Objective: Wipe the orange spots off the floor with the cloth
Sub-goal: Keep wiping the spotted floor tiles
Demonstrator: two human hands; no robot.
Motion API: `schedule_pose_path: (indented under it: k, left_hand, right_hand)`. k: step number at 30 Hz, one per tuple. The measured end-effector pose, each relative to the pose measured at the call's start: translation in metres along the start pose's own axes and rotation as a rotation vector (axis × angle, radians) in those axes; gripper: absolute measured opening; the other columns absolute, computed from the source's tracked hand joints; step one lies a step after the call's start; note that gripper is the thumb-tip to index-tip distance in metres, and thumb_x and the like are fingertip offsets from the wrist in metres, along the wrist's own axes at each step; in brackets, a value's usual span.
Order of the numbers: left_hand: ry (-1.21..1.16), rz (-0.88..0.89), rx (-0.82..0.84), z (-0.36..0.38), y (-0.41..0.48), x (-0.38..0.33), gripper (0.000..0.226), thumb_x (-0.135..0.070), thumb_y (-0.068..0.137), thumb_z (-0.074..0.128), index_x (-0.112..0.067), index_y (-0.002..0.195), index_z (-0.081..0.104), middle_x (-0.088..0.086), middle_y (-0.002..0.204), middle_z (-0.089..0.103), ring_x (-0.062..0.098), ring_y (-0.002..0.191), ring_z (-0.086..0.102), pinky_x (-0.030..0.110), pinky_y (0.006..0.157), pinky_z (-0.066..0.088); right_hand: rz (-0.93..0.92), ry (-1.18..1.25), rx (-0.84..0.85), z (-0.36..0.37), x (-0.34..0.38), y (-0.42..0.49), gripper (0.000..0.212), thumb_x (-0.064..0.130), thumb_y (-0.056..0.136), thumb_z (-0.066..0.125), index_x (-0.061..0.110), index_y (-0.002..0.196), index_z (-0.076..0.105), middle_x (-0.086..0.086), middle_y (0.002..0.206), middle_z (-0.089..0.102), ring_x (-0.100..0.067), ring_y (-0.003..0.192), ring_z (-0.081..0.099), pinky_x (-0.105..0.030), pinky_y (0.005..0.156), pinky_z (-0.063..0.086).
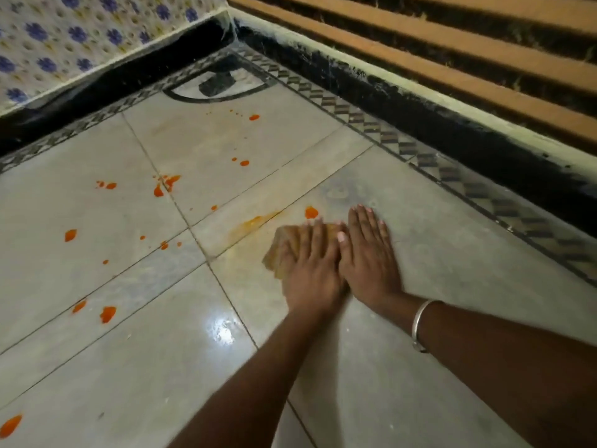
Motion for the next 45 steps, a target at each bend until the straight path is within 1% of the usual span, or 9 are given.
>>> schedule_pose_path:
  k: [5,16,23,27,31,35,38,42,45]
  left_hand:
    - [0.1,0.391,0.046,-0.006,0.068,-0.01,0.082,-0.065,0.094,-0.002,-0.026,0.167,0.003,0.002,0.174,-0.002,0.022,0.16,-0.011,0.05,0.128,-0.01]
    - [0.05,-0.125,0.049,-0.017,0.1,0.024,0.069,-0.056,0.107,0.008,-0.022,0.166,-0.004,0.009,0.174,-0.008,0.035,0.159,-0.012,0.059,0.121,-0.016]
    - [-0.065,-0.413,0.004,-0.016,0.055,0.072,0.071,-0.055,0.107,0.009,-0.017,0.166,0.001,0.017,0.173,-0.004,0.04,0.159,-0.01,0.067,0.124,-0.006]
    - [-0.113,-0.426,0.039,-0.016,0.017,0.057,0.092,-0.075,0.1,0.014,-0.014,0.165,-0.009,0.02,0.171,-0.015,0.042,0.156,-0.02,0.068,0.12,-0.016]
    - [-0.053,-0.232,0.029,-0.025,-0.009,0.046,0.111,-0.088,0.09,0.023,-0.016,0.162,-0.022,0.015,0.166,-0.031,0.036,0.153,-0.033,0.052,0.107,-0.041]
    - [0.099,-0.207,0.091,-0.034,-0.007,0.055,0.077,-0.053,0.108,0.033,-0.012,0.166,0.003,0.018,0.173,0.005,0.04,0.159,0.004,0.061,0.125,-0.006]
    - [0.127,-0.204,0.013,-0.057,0.008,0.056,0.038,-0.022,0.106,0.045,-0.01,0.143,0.045,0.017,0.142,0.057,0.037,0.128,0.056,0.054,0.11,0.038]
    - [-0.464,-0.395,-0.302,-0.101,0.019,0.084,0.008,-0.022,0.09,0.066,-0.015,0.092,0.063,0.005,0.084,0.068,0.031,0.08,0.066,0.038,0.063,0.05]
    - [-1.14,-0.552,-0.287,-0.106,0.023,0.105,0.006,-0.022,0.084,0.071,-0.019,0.088,0.067,0.006,0.089,0.072,0.027,0.086,0.07,0.045,0.078,0.06]
  right_hand:
    - [-0.059,-0.034,-0.092,-0.006,0.002,-0.003,0.067,0.046,0.108,0.016,0.009,0.163,0.015,-0.01,0.171,0.009,-0.021,0.159,0.005,-0.041,0.129,0.007]
    - [-0.143,-0.221,0.134,0.013,-0.004,-0.007,0.072,0.044,0.101,0.011,0.006,0.163,0.013,-0.014,0.171,0.01,-0.027,0.159,0.005,-0.048,0.129,0.007]
    - [-0.132,-0.179,0.195,0.012,-0.005,-0.012,0.082,0.054,0.096,0.008,0.006,0.162,0.016,-0.015,0.17,0.016,-0.028,0.159,0.01,-0.046,0.129,0.006]
    - [-0.128,-0.202,0.174,0.012,-0.003,-0.013,0.077,0.051,0.099,0.017,0.003,0.159,0.028,-0.018,0.166,0.028,-0.031,0.156,0.023,-0.05,0.127,0.018]
    - [-0.156,-0.238,0.167,0.007,-0.003,-0.012,0.074,0.049,0.102,0.018,0.004,0.16,0.025,-0.017,0.167,0.025,-0.031,0.156,0.02,-0.051,0.127,0.018]
    - [-0.156,-0.26,0.177,0.007,-0.002,-0.011,0.073,0.049,0.103,0.019,0.004,0.16,0.024,-0.018,0.166,0.026,-0.031,0.156,0.021,-0.051,0.126,0.021]
    - [-0.157,-0.26,0.17,0.006,-0.002,-0.011,0.075,0.05,0.102,0.016,0.003,0.16,0.026,-0.018,0.165,0.029,-0.032,0.155,0.024,-0.051,0.126,0.021]
    - [-0.164,-0.263,0.162,0.004,-0.001,-0.013,0.074,0.049,0.103,0.017,0.002,0.159,0.028,-0.018,0.165,0.029,-0.033,0.155,0.025,-0.051,0.126,0.021]
    - [-0.163,-0.265,0.156,0.003,0.0,-0.012,0.074,0.049,0.103,0.017,0.002,0.159,0.029,-0.018,0.165,0.03,-0.033,0.154,0.025,-0.051,0.125,0.022]
Point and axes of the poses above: each hand's wrist, its own y-axis towards the middle knuckle, its own z-axis out of the palm, x = y × z, the point moved 5 cm from there along y, towards the middle knuckle
